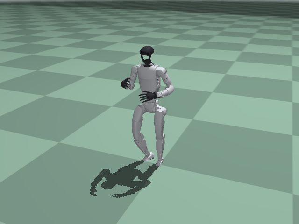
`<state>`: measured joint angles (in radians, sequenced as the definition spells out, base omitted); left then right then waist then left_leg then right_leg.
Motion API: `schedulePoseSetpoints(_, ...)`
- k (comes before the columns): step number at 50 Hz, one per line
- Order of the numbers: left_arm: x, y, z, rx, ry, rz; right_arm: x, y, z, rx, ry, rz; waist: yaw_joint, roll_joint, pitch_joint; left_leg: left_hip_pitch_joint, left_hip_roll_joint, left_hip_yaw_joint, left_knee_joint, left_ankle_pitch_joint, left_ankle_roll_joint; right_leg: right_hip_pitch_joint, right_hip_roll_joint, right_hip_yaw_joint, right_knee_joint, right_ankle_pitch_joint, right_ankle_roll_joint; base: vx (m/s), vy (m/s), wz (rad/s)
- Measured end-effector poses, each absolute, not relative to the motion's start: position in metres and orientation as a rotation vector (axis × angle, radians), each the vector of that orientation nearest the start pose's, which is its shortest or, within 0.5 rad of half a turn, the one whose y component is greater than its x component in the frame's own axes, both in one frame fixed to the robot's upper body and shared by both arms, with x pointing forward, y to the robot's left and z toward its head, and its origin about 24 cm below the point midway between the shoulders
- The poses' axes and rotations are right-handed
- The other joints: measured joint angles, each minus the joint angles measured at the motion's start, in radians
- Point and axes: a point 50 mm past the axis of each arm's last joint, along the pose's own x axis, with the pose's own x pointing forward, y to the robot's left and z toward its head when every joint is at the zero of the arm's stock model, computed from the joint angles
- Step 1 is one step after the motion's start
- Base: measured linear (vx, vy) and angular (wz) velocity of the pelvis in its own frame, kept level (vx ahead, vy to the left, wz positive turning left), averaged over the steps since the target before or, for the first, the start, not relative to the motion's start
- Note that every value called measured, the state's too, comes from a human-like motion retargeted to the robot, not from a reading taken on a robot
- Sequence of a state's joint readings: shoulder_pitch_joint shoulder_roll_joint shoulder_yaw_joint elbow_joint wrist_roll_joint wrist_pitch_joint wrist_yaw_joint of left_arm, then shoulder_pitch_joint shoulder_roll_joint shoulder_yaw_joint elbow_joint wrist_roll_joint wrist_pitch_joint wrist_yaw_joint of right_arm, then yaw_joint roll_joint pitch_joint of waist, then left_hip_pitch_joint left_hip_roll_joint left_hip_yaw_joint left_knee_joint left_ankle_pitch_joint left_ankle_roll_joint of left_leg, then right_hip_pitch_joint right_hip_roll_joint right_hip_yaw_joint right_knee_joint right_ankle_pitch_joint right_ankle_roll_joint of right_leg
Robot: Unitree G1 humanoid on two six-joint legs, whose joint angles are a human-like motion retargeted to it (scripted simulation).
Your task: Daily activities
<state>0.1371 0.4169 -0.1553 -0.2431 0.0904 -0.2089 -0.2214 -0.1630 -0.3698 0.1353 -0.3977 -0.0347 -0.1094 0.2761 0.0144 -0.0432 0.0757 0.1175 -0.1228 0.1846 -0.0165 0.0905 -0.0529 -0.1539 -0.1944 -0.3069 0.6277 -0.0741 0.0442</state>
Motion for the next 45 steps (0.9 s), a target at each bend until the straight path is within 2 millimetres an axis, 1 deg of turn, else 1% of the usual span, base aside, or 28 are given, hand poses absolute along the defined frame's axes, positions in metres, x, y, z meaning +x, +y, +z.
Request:
schedulePoseSetpoints(3,0.210,0.165,0.065,0.463,-0.165,-0.433,0.245,-0.135,0.179,-0.514,-0.632,0.446,0.004,-0.004,-0.001,-0.014,0.017,0.031,0.047,-0.038,0.010,0.021,-0.004,-0.048,-0.025,0.010,0.000,-0.07,-0.09,1.87)
schedulePoseSetpoints(7,0.194,0.169,0.038,0.405,-0.029,-0.459,0.245,-0.143,0.180,-0.567,-0.638,0.394,0.016,0.006,-0.006,-0.023,0.047,0.049,0.093,-0.093,0.009,0.058,0.015,-0.103,-0.078,0.023,-0.002,-0.06,-0.05,1.54)
schedulePoseSetpoints(11,0.176,0.164,0.015,0.333,0.087,-0.532,0.246,-0.144,0.165,-0.558,-0.583,0.397,0.036,0.034,-0.016,-0.018,0.076,0.035,0.094,-0.129,-0.002,0.100,0.057,-0.137,-0.150,0.048,-0.007,-0.04,-0.01,1.29)
schedulePoseSetpoints(15,0.163,0.158,0.005,0.271,0.139,-0.593,0.245,-0.144,0.148,-0.525,-0.518,0.407,0.050,0.065,-0.030,0.000,0.097,0.001,0.058,-0.150,-0.010,0.146,0.105,-0.146,-0.236,0.072,-0.008,-0.01,0.02,1.19)
schedulePoseSetpoints(18,0.162,0.156,0.006,0.245,0.128,-0.614,0.243,-0.146,0.142,-0.506,-0.501,0.399,0.053,0.085,-0.040,0.022,0.106,-0.028,0.014,-0.158,-0.009,0.179,0.139,-0.139,-0.302,0.087,-0.005,0.00,0.03,1.13)
schedulePoseSetpoints(22,0.166,0.153,0.012,0.234,0.083,-0.619,0.238,-0.150,0.140,-0.498,-0.510,0.372,0.049,0.105,-0.044,0.043,0.113,-0.067,-0.016,-0.182,-0.004,0.224,0.175,-0.118,-0.385,0.103,0.002,0.01,0.03,1.01)
schedulePoseSetpoints(31,0.177,0.149,0.023,0.254,-0.005,-0.586,0.231,-0.157,0.149,-0.518,-0.573,0.289,0.043,0.129,-0.037,0.061,0.122,-0.136,-0.013,-0.245,0.006,0.323,0.226,-0.100,-0.550,0.133,0.000,0.02,0.01,0.69)
schedulePoseSetpoints(33,0.178,0.150,0.023,0.259,-0.006,-0.577,0.229,-0.155,0.155,-0.518,-0.614,0.281,0.046,0.143,-0.032,0.055,0.109,-0.158,-0.014,-0.250,-0.010,0.343,0.225,-0.105,-0.600,0.122,-0.015,0.02,0.00,0.38)
schedulePoseSetpoints(35,0.182,0.147,0.027,0.251,-0.036,-0.575,0.229,-0.159,0.151,-0.527,-0.589,0.260,0.039,0.126,-0.036,0.061,0.117,-0.159,-0.013,-0.259,0.006,0.362,0.237,-0.103,-0.620,0.150,-0.005,0.01,0.01,0.49)
schedulePoseSetpoints(38,0.184,0.144,0.029,0.239,-0.053,-0.573,0.228,-0.162,0.151,-0.527,-0.591,0.244,0.038,0.130,-0.031,0.069,0.118,-0.170,-0.013,-0.268,0.007,0.387,0.245,-0.103,-0.653,0.162,-0.008,0.00,0.03,0.36)
schedulePoseSetpoints(45,0.187,0.139,0.033,0.189,-0.088,-0.570,0.224,-0.166,0.153,-0.505,-0.607,0.226,0.035,0.133,-0.018,0.089,0.116,-0.194,-0.013,-0.286,0.009,0.418,0.249,-0.103,-0.667,0.155,-0.019,0.01,0.02,0.24)
